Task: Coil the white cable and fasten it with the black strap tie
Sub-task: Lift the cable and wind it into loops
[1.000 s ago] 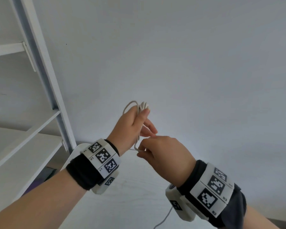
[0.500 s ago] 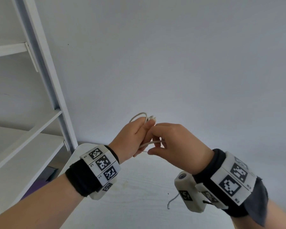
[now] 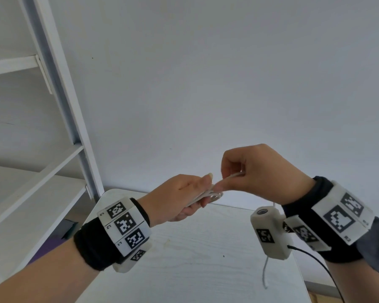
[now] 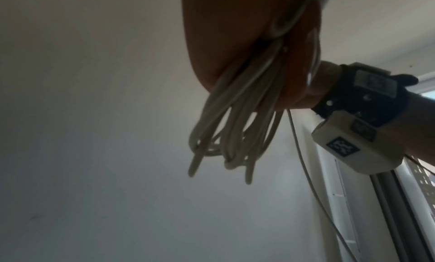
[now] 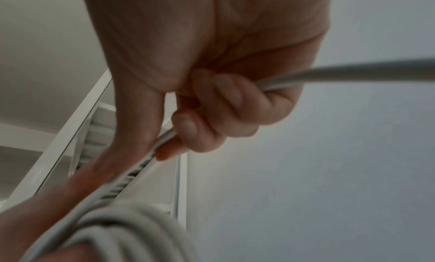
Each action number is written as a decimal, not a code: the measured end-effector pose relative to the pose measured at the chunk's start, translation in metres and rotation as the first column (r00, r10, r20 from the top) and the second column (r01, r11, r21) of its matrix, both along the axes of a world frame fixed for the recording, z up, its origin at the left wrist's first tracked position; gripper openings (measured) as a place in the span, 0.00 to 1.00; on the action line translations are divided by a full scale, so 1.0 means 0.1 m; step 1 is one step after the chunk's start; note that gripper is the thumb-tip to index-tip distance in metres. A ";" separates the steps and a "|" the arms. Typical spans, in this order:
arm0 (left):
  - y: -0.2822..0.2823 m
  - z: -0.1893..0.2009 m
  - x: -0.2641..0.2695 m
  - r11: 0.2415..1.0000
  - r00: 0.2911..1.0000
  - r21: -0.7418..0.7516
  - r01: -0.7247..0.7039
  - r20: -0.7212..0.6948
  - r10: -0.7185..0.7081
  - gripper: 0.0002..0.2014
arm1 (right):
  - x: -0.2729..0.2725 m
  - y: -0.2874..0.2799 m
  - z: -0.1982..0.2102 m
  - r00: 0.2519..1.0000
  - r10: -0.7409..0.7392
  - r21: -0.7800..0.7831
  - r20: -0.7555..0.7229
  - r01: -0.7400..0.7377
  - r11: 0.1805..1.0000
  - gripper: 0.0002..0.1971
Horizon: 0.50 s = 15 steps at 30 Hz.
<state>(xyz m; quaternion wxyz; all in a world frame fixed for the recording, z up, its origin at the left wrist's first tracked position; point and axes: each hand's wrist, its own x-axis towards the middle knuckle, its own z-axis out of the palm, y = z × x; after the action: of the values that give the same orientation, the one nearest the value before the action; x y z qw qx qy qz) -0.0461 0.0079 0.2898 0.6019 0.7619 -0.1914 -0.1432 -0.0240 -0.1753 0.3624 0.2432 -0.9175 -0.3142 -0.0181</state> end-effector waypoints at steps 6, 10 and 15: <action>0.10 0.04 -0.05 0.970 0.983 -0.207 0.128 -0.107 -0.152 0.24 | 0.12 -0.12 0.05 0.999 -0.002 0.215 -0.035 0.010 0.977 0.17; 0.11 0.11 -0.04 0.870 0.957 -0.474 0.136 -0.163 -0.239 0.23 | 0.22 -0.08 -0.08 0.997 0.043 0.360 -0.062 -0.018 0.933 0.17; 0.20 0.23 0.04 0.758 0.952 -0.651 0.049 -0.198 -0.232 0.23 | 0.30 -0.07 -0.28 0.986 0.031 0.515 -0.165 0.059 0.855 0.17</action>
<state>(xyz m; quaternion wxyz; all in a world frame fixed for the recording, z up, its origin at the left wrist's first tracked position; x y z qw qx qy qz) -0.0425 0.0280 0.3130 0.8322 0.4686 -0.2032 -0.2157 0.0062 -0.1819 0.3346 0.5064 -0.8187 -0.2693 -0.0265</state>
